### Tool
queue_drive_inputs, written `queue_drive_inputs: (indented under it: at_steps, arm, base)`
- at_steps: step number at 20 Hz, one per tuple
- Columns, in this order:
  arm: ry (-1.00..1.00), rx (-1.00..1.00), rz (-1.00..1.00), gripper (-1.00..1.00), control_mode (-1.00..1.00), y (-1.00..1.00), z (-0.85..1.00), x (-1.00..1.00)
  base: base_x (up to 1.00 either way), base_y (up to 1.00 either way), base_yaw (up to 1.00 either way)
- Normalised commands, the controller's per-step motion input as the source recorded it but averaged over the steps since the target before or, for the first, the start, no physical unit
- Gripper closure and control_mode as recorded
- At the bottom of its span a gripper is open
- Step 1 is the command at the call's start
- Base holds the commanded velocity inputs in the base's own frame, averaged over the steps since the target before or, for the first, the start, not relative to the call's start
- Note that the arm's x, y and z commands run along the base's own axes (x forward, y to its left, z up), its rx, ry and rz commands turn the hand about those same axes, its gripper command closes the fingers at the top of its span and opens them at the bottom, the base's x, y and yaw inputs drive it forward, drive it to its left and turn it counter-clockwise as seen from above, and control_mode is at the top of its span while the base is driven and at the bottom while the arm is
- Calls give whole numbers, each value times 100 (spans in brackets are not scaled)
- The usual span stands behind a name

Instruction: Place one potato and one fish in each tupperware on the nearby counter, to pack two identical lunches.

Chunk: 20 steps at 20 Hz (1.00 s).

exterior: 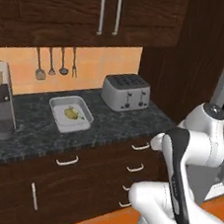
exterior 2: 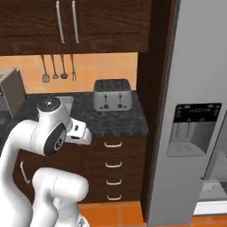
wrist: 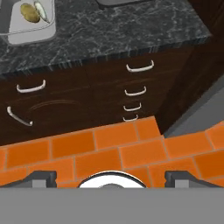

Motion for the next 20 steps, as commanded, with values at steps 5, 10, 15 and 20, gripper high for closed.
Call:
queue_drive_inputs:
  at_steps: [5, 10, 15, 20]
  arm:
    - [0, 0, 0, -100, 100, 0, 0, 0]
    - [0, 0, 0, -100, 100, 0, 0, 0]
    - [0, 0, 0, -100, 100, 0, 0, 0]
    - [0, 0, 0, -100, 100, 0, 0, 0]
  base:
    - [-4, -100, -7]
    - [17, -100, -1]
    - [18, -100, 0]
    - [14, -100, 0]
